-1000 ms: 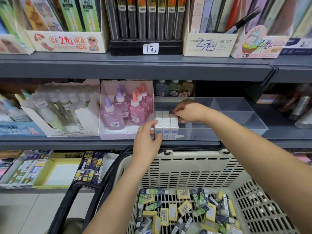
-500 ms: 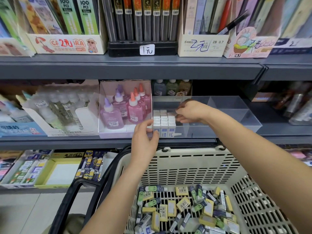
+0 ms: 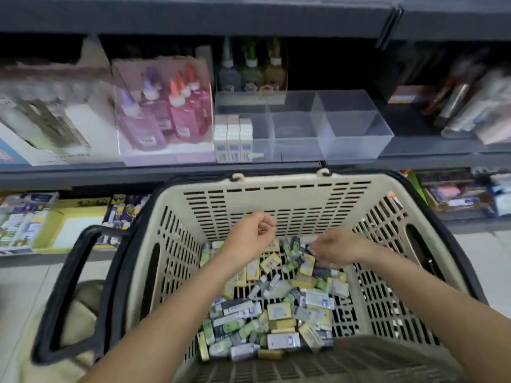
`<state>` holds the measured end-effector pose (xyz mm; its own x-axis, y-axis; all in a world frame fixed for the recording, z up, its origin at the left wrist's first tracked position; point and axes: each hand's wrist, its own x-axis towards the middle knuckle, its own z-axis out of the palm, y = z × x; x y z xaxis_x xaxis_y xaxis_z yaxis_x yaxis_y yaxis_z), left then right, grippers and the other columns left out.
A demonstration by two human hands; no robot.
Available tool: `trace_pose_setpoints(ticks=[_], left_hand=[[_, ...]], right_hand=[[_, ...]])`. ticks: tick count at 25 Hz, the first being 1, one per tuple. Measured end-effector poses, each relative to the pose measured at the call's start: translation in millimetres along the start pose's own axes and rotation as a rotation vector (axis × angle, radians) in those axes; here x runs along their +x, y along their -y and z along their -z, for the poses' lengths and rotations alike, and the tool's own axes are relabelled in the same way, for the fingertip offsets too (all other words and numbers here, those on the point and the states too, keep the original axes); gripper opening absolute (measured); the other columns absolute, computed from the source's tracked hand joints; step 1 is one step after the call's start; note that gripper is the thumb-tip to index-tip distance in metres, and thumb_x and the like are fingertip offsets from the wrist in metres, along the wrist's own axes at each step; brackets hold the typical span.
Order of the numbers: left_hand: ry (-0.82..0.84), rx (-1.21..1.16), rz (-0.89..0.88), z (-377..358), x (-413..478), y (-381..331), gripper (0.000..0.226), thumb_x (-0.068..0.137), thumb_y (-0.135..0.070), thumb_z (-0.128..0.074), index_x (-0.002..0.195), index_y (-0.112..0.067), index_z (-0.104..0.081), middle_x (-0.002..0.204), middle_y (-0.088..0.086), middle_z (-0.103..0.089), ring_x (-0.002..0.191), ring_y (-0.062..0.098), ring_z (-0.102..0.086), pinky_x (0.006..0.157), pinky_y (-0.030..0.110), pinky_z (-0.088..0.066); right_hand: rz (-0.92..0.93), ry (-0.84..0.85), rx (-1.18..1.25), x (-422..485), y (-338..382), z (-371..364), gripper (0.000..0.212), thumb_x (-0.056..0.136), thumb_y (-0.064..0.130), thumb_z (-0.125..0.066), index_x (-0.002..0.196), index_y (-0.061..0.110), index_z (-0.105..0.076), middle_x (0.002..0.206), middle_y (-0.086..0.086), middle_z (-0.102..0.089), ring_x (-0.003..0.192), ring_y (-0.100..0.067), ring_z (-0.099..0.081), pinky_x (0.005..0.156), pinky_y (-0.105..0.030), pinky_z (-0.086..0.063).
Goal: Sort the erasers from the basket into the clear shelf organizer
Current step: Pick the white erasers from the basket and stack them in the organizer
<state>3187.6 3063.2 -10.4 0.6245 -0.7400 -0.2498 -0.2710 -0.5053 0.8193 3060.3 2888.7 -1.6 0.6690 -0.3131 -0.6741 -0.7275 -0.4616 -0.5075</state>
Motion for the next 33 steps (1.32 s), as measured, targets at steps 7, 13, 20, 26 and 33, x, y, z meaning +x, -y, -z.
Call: trace_pose_setpoints(ticks=[7, 13, 20, 26, 33], left_hand=[[0.373, 0.239, 0.165, -22, -8, 37, 0.023, 0.09, -0.036, -0.056, 0.104, -0.018, -0.058, 0.112, 0.0, -0.06, 0.096, 0.012, -0.056, 0.079, 0.025, -0.047], [0.429, 0.352, 0.169, -30, -12, 42, 0.024, 0.092, -0.03, -0.052, 0.109, -0.014, -0.059, 0.102, -0.005, -0.056, 0.091, 0.016, -0.057, 0.071, 0.028, -0.046], [0.522, 0.415, 0.177, -40, -17, 53, 0.031, 0.092, -0.029, -0.05, 0.112, -0.007, -0.06, 0.107, 0.01, -0.06, 0.096, 0.024, -0.058, 0.082, 0.034, -0.047], [0.528, 0.382, 0.18, -42, -18, 53, 0.028, 0.092, -0.029, -0.05, 0.111, -0.011, -0.06, 0.113, 0.009, -0.062, 0.097, 0.023, -0.059, 0.085, 0.036, -0.049], [0.614, 0.212, 0.262, -52, -25, 54, 0.025, 0.093, -0.025, -0.054, 0.111, -0.009, -0.059, 0.099, 0.003, -0.058, 0.075, 0.01, -0.057, 0.057, 0.02, -0.046]], right_hand=[[-0.007, 0.235, -0.733, 26, -37, -47, 0.028, 0.082, 0.017, -0.065, 0.109, 0.012, -0.069, 0.108, -0.007, -0.07, 0.093, -0.018, -0.065, 0.081, -0.03, -0.054], [0.183, 0.141, -0.843, 22, -49, -55, 0.045, 0.082, 0.025, -0.067, 0.125, 0.018, -0.058, 0.118, -0.003, -0.059, 0.104, -0.02, -0.057, 0.075, -0.027, -0.047], [0.168, 0.044, -1.015, 15, -51, -70, 0.031, 0.082, 0.037, -0.063, 0.104, 0.016, -0.058, 0.115, -0.003, -0.052, 0.101, -0.02, -0.056, 0.06, -0.027, -0.04], [0.108, 0.052, -0.942, 15, -54, -80, 0.049, 0.078, 0.045, -0.068, 0.113, 0.017, -0.049, 0.106, -0.003, -0.064, 0.096, -0.023, -0.061, 0.046, -0.024, -0.028], [0.098, 0.033, -0.599, 19, -49, -74, 0.036, 0.079, 0.034, -0.069, 0.11, 0.02, -0.057, 0.109, -0.001, -0.061, 0.09, -0.019, -0.056, 0.068, -0.027, -0.042]])
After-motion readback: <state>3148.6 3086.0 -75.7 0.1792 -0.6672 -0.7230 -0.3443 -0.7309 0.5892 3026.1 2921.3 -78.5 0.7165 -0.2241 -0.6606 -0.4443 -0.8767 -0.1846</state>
